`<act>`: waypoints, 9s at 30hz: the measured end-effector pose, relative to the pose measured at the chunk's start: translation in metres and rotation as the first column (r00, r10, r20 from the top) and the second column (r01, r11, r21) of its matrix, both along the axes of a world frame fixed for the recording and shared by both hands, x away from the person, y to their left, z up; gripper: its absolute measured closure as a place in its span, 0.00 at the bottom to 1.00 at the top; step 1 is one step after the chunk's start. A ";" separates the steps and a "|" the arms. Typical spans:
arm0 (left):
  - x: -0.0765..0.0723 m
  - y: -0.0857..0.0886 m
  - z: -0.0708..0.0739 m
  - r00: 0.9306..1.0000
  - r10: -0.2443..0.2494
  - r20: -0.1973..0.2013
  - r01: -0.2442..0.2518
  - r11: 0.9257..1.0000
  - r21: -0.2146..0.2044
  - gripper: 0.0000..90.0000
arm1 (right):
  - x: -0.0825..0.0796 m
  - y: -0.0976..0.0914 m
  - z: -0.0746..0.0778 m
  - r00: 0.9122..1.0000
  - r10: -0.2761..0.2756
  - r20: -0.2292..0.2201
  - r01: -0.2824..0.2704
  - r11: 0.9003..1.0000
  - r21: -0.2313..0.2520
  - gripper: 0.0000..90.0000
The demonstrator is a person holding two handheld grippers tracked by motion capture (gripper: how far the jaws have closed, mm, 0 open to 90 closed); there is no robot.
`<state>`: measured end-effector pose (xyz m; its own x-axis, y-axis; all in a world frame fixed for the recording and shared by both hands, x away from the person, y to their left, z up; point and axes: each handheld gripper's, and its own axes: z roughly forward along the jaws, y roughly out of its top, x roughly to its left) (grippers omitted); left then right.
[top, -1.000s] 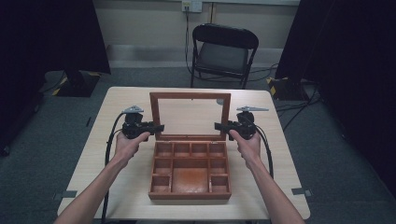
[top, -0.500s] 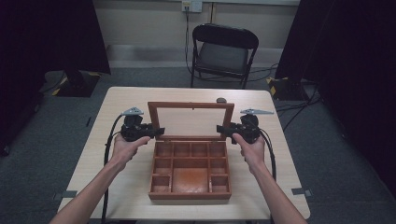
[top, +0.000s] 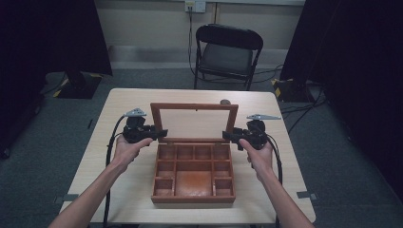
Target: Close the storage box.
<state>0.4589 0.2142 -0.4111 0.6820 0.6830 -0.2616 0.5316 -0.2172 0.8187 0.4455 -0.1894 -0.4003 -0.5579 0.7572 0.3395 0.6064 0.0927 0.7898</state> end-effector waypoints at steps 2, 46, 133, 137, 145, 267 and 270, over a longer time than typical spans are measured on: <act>-0.004 0.001 0.000 1.000 -0.009 -0.005 0.009 1.000 -0.012 0.61 | -0.001 -0.001 0.000 1.000 0.000 -0.003 0.000 1.000 0.010 0.46; -0.041 0.012 -0.001 1.000 -0.011 -0.027 0.012 1.000 0.026 0.44 | -0.035 0.014 -0.008 1.000 0.010 -0.017 -0.011 0.998 -0.060 0.42; -0.064 0.014 -0.021 0.999 0.009 -0.035 -0.006 0.998 0.066 0.22 | -0.048 0.104 0.064 0.764 0.631 -0.134 -0.640 0.768 -0.034 0.89; -0.063 0.014 -0.022 0.999 0.007 -0.041 -0.004 0.997 0.077 0.23 | -0.048 0.104 0.062 0.757 0.639 -0.139 -0.648 0.762 -0.025 0.91; -0.062 0.015 -0.023 0.999 0.004 -0.042 -0.001 0.996 0.087 0.22 | -0.049 0.105 0.062 0.755 0.642 -0.131 -0.651 0.759 -0.031 0.92; -0.043 0.090 -0.066 0.942 0.285 -0.180 -0.205 0.908 0.366 0.21 | -0.047 -0.074 -0.074 0.914 -0.312 -0.257 0.205 0.906 -0.371 0.16; -0.042 0.086 -0.069 0.940 0.294 -0.172 -0.209 0.897 0.389 0.20 | -0.047 -0.068 -0.077 0.926 -0.321 -0.201 0.216 0.883 -0.417 0.16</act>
